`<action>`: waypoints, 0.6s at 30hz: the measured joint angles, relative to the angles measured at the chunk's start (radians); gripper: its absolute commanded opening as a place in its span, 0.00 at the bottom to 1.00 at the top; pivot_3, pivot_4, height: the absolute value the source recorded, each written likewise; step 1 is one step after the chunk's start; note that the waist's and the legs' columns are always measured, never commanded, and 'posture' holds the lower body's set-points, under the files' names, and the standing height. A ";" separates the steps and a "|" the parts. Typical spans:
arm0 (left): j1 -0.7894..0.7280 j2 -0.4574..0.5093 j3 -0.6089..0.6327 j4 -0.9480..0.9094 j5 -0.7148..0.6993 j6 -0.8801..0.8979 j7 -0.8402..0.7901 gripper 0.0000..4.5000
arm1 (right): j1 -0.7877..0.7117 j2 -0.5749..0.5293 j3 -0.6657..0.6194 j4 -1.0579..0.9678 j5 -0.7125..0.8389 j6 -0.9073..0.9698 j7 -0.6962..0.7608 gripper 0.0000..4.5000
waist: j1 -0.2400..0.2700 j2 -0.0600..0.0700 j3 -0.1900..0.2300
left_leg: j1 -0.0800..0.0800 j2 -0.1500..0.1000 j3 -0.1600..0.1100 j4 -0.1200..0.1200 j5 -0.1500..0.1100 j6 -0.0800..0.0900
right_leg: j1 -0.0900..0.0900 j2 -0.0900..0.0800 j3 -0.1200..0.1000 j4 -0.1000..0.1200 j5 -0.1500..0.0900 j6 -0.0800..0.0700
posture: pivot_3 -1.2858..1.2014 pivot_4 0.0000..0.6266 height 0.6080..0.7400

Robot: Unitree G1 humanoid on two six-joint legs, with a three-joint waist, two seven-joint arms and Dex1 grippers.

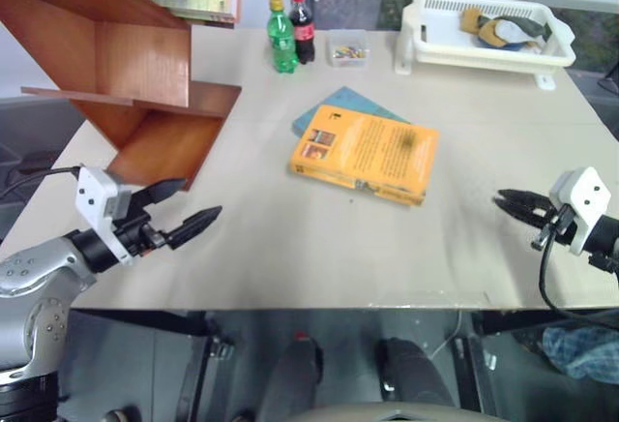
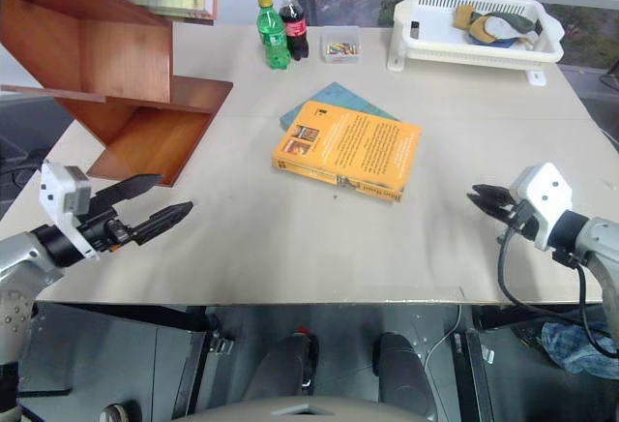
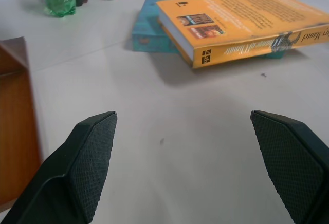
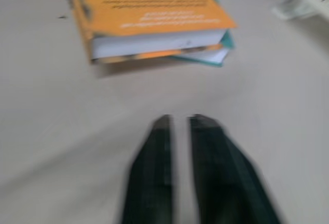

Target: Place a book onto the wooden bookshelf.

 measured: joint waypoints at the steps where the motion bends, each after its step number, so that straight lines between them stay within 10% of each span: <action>1: -0.003 0.000 -0.004 0.000 0.000 0.000 0.000 1.00 | -0.018 0.012 0.003 0.018 -0.014 -0.002 -0.018 0.01 | 0.000 0.000 0.000 | 0.000 0.000 0.000 0.000 0.000 0.000 | 0.000 0.000 0.000 0.000 0.000 0.000 | 0.52 0.24 1.00; 18: -0.038 -0.076 -0.087 -0.119 -0.038 0.045 0.084 1.00 | -0.458 0.296 0.361 0.534 -0.362 0.012 -0.299 0.01 | -0.005 0.000 0.000 | -0.002 -0.001 0.001 -0.001 0.000 0.000 | -0.003 0.001 0.002 0.002 0.003 0.003 | 0.52 0.24 1.00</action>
